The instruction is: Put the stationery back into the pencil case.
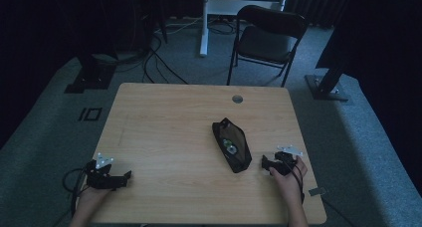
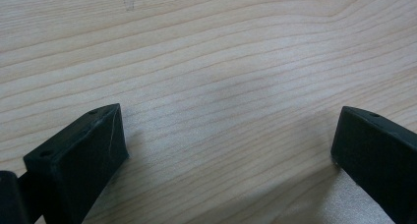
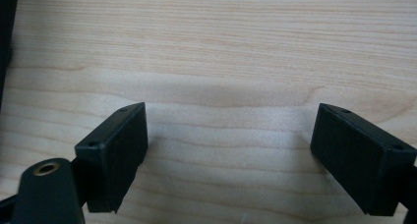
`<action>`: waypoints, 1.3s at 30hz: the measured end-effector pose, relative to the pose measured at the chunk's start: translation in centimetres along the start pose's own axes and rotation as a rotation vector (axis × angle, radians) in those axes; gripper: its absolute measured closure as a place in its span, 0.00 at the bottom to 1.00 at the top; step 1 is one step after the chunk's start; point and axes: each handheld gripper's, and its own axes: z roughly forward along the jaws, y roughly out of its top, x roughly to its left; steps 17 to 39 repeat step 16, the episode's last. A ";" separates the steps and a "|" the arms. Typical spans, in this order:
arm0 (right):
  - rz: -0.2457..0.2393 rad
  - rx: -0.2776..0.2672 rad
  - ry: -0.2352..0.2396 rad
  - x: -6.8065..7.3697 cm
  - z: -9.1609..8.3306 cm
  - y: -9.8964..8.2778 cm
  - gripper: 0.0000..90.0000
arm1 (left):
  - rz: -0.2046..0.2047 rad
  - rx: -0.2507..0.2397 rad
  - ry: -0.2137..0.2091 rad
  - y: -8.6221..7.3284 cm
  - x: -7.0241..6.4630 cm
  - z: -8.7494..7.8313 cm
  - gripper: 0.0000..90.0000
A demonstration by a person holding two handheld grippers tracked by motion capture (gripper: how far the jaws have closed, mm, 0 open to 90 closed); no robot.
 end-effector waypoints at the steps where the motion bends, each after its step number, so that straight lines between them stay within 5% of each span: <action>1: 0.003 -0.001 0.006 0.0 0.0 0.0 0.14 | 0.000 0.000 0.000 0.0 0.0 0.0 0.00; 39: -0.023 0.006 0.018 0.0 0.0 0.0 0.13 | 0.000 0.000 0.000 0.0 0.0 0.0 0.00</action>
